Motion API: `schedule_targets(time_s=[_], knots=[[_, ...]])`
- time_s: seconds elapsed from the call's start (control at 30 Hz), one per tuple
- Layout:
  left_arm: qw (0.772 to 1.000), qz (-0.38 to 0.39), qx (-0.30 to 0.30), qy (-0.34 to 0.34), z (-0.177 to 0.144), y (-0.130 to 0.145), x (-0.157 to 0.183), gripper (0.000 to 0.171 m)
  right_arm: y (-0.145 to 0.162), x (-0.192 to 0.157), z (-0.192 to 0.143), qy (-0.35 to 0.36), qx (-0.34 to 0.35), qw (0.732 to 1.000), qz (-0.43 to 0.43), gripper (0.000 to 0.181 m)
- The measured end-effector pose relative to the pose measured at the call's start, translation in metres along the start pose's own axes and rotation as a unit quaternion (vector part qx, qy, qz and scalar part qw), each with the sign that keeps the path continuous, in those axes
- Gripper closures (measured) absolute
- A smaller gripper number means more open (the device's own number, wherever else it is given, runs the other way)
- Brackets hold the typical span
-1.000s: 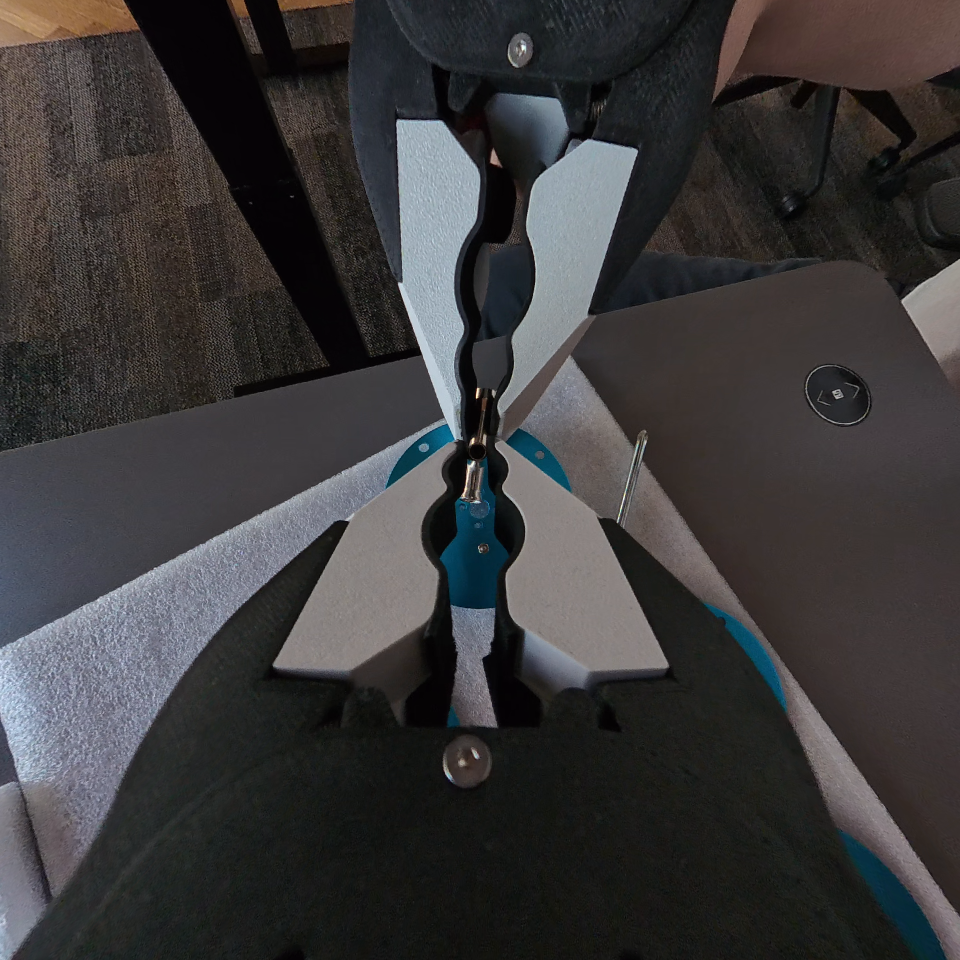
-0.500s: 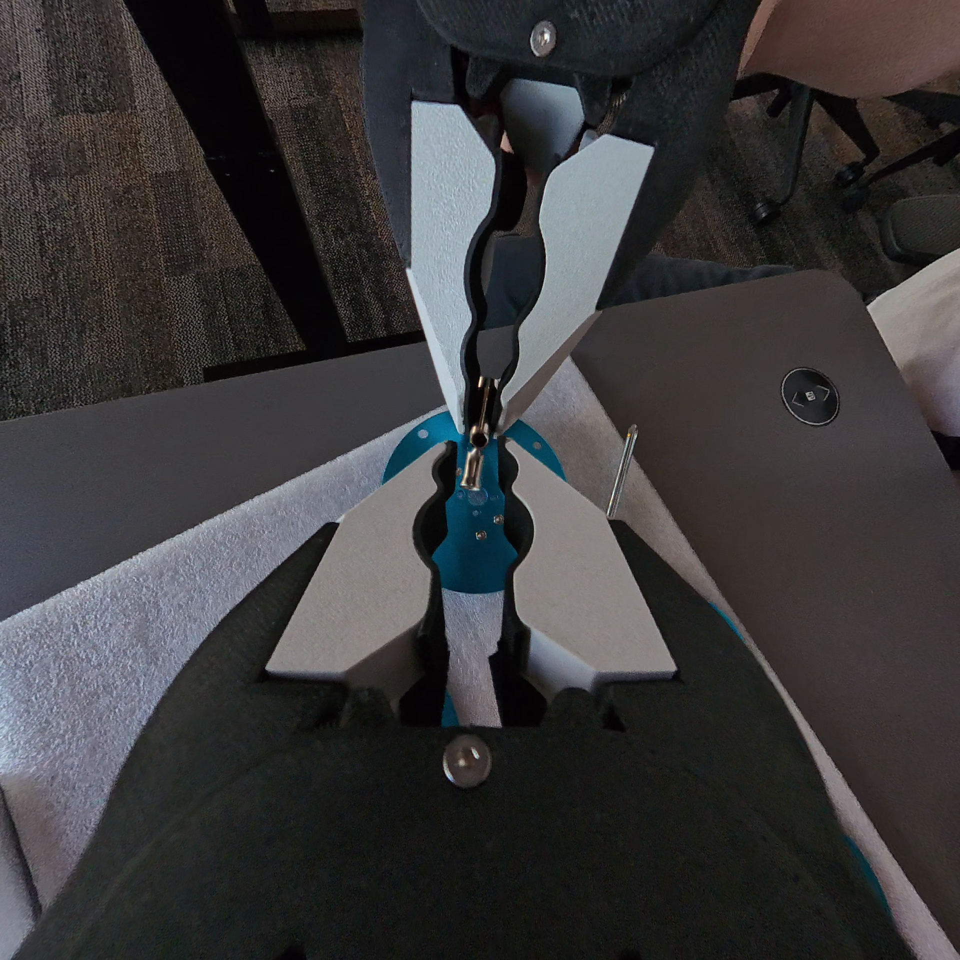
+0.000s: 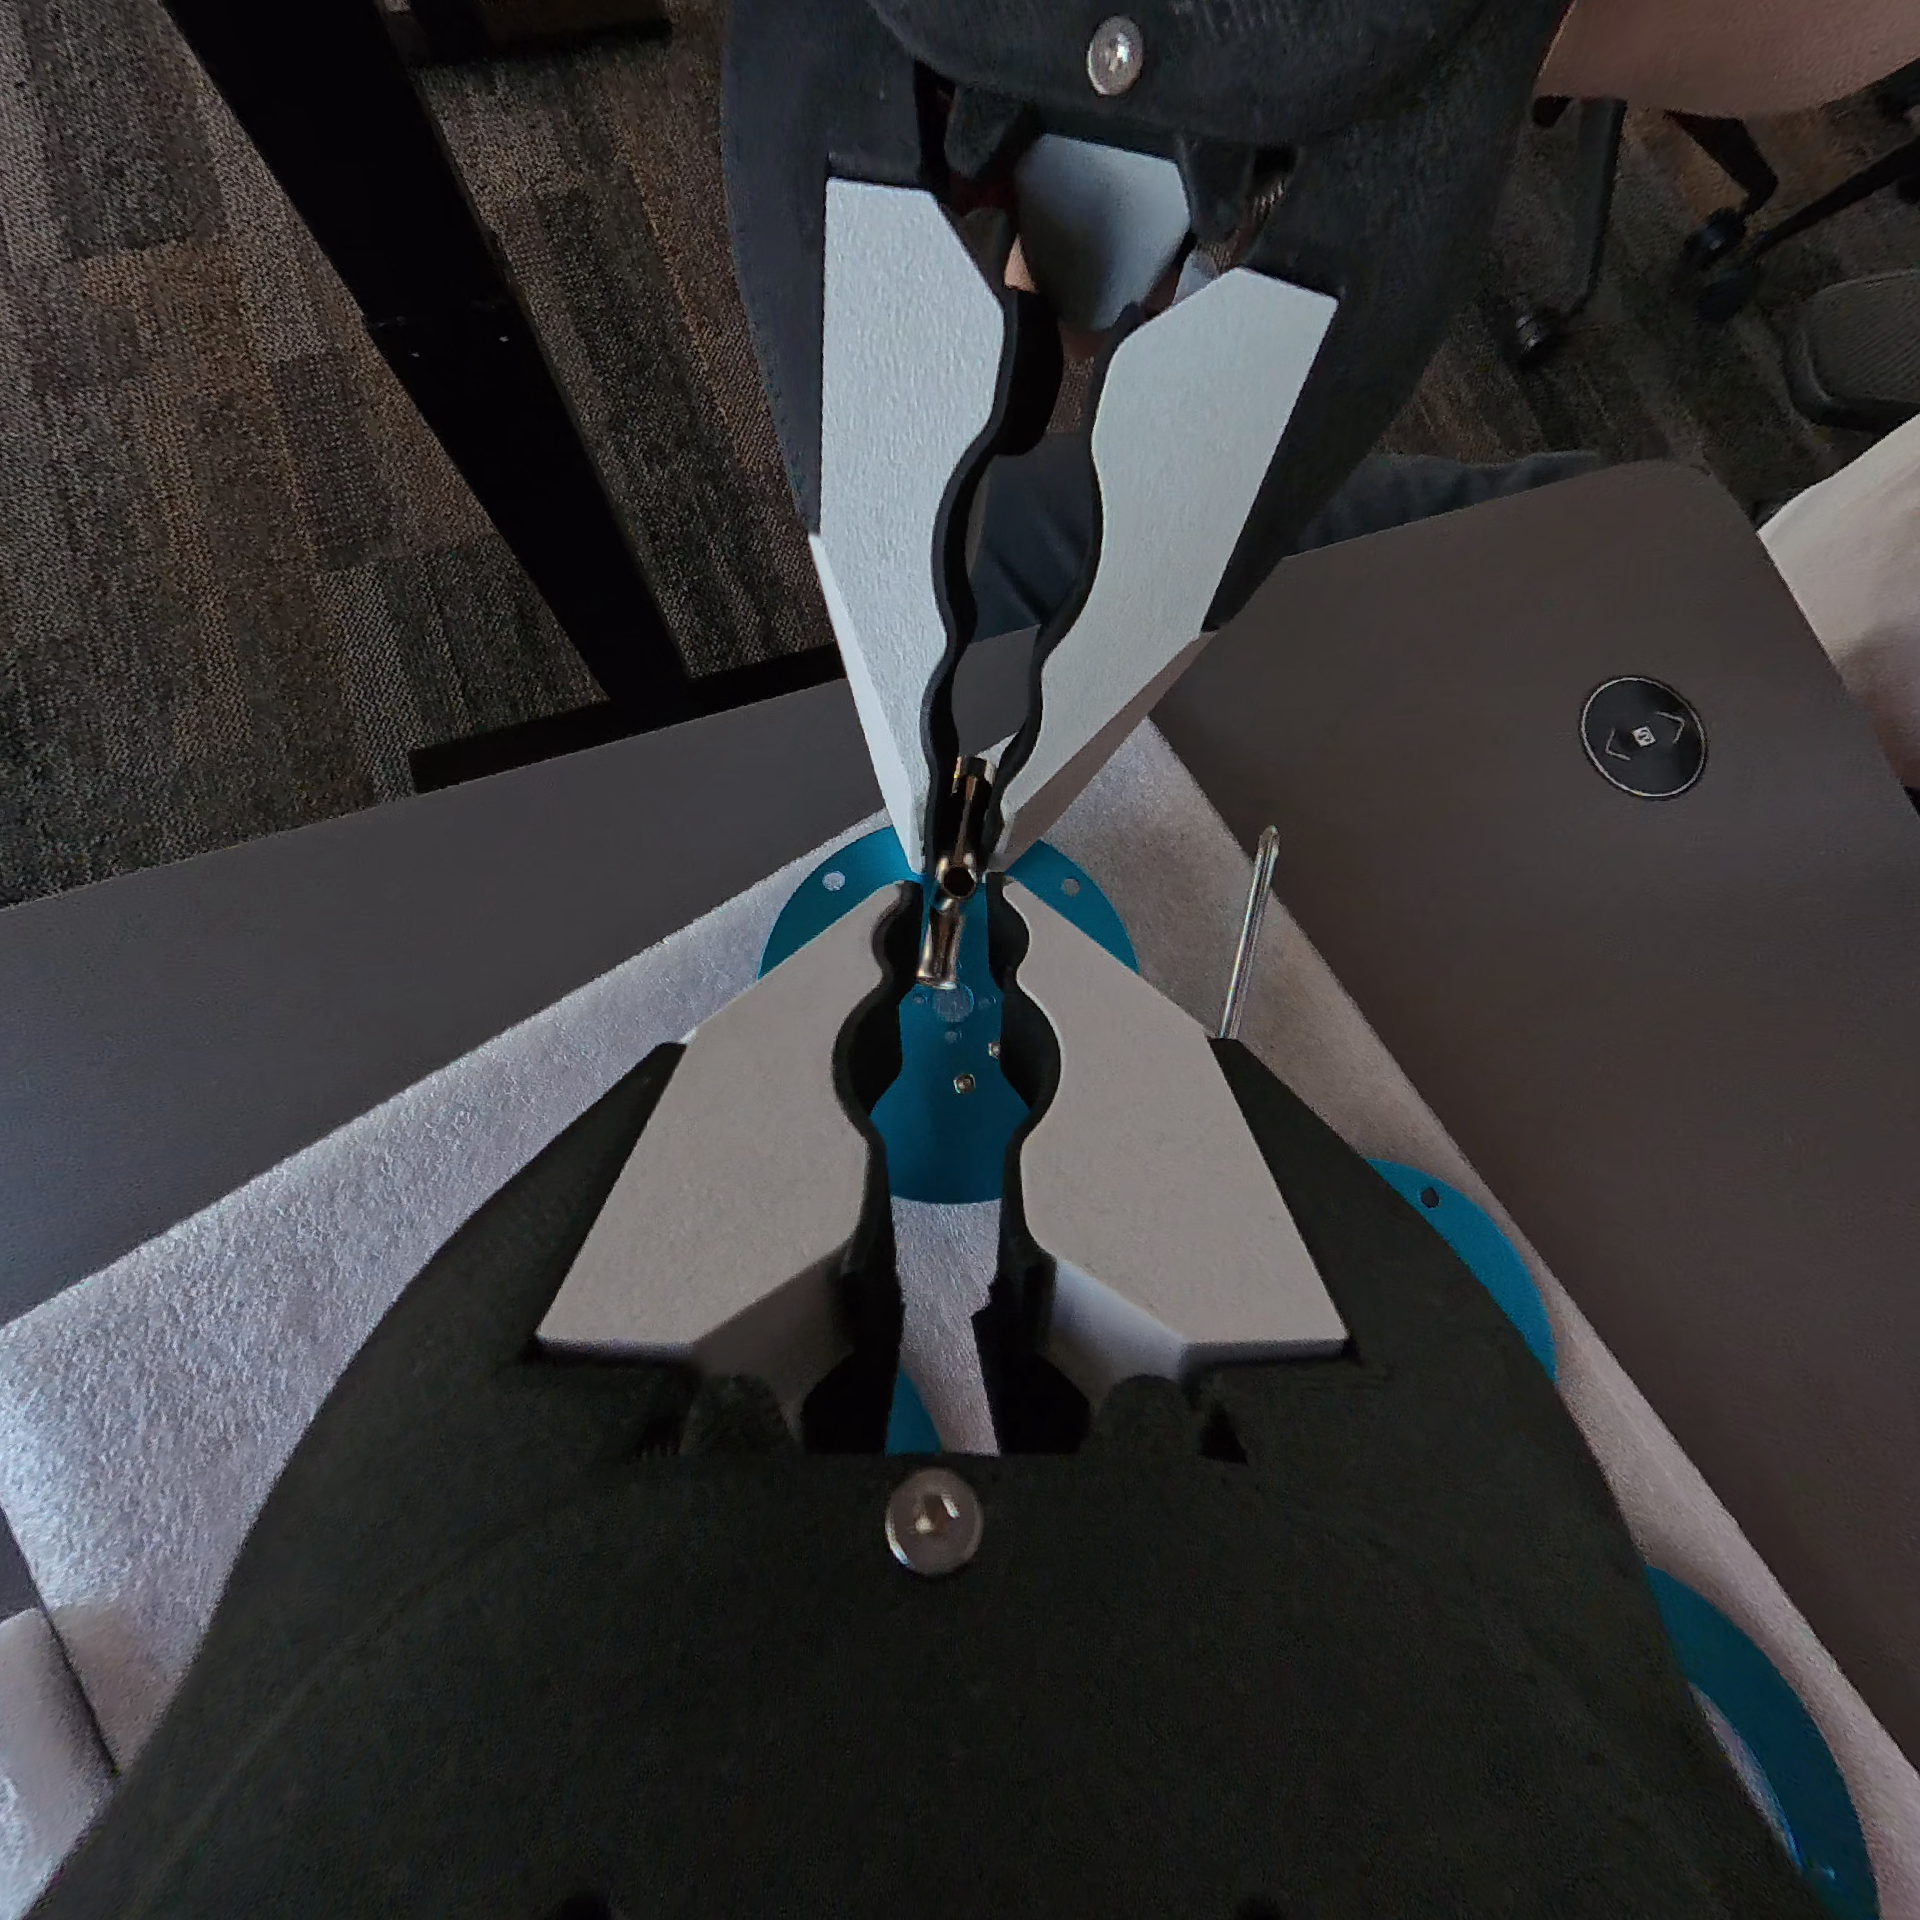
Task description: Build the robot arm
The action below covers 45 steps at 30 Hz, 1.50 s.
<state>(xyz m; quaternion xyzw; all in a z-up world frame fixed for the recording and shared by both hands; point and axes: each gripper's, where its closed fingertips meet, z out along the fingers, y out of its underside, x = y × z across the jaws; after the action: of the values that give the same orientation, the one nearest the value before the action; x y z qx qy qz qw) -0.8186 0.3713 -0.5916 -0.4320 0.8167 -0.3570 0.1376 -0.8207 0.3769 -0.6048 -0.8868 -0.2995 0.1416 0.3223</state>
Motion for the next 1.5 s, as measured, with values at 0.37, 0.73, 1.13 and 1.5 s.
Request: schedule_targets(time_s=[0.37, 0.73, 1.13, 1.5], knots=[[0.999, -0.034, -0.002, -0.020, 0.0024, 0.0016, -0.0028, 0.166, -0.0007, 0.0016, 0.0006, -0.075, -0.030, 0.996, -0.043, 0.174], [0.998, -0.039, -0.014, -0.038, 0.0024, 0.0018, 0.0000, 0.166, 0.0000, -0.0008, -0.0008, -0.099, -0.051, 0.992, -0.057, 0.174], [0.999, -0.028, -0.020, -0.040, 0.0010, -0.0038, -0.0010, 0.166, -0.0024, 0.0007, -0.0049, -0.068, 0.011, 0.997, -0.031, 0.174], [0.998, -0.037, -0.024, -0.048, 0.0026, -0.0005, -0.0019, 0.166, -0.0009, 0.0013, -0.0017, -0.098, -0.015, 0.993, -0.061, 0.174]])
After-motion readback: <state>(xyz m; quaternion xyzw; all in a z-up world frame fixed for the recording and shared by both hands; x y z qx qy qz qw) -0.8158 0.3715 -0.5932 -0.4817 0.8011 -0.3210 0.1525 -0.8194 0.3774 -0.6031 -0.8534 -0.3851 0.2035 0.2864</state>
